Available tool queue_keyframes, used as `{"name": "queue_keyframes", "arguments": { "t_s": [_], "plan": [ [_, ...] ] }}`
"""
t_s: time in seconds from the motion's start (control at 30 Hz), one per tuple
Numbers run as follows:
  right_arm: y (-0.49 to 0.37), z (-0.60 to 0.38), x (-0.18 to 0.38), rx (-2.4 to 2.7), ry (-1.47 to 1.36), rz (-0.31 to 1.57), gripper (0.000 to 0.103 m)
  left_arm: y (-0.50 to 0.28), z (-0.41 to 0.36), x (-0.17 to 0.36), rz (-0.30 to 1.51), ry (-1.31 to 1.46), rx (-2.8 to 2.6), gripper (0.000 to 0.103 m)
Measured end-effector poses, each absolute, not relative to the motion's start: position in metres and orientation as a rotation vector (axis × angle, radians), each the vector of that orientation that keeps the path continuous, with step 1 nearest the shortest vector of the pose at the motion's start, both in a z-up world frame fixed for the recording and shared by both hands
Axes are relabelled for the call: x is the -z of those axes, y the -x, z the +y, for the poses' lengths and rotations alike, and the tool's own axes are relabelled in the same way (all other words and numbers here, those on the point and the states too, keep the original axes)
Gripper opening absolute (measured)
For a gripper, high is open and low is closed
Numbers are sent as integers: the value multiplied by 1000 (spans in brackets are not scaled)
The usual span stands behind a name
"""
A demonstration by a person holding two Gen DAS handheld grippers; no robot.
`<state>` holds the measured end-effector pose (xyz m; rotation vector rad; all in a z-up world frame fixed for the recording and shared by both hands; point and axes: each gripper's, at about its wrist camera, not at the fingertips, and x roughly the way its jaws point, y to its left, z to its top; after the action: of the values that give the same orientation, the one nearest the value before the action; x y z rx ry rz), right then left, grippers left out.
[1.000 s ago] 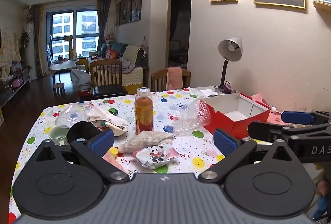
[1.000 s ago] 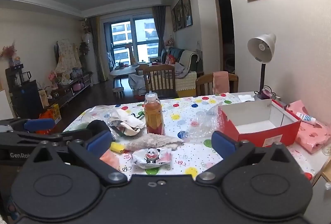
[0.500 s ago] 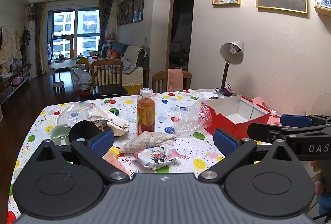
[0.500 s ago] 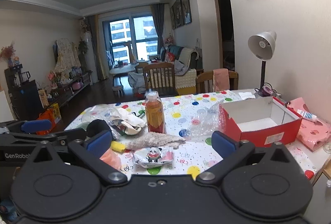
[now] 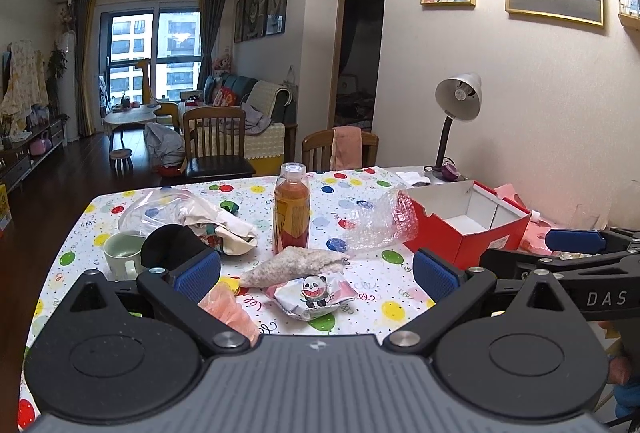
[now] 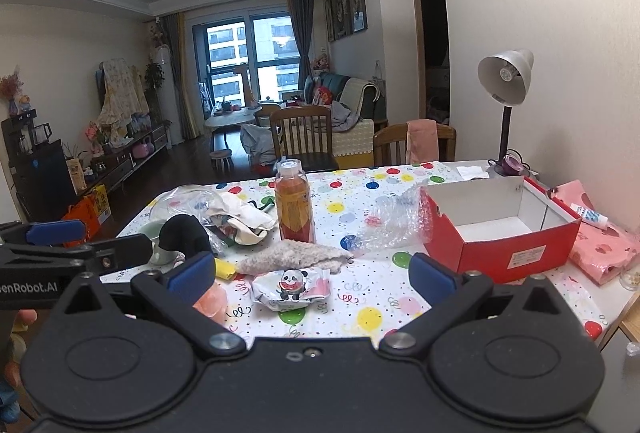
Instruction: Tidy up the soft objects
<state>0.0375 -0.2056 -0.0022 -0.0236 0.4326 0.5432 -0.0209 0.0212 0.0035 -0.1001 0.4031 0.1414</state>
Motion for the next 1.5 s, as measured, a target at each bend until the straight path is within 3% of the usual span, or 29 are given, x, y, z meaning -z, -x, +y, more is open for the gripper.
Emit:
{"name": "queue_keyframes", "arguments": {
  "t_s": [1.5],
  "plan": [
    [-56,-205,6,-554,53,454,103,6,47,5,408,122,-150,103]
  ]
}}
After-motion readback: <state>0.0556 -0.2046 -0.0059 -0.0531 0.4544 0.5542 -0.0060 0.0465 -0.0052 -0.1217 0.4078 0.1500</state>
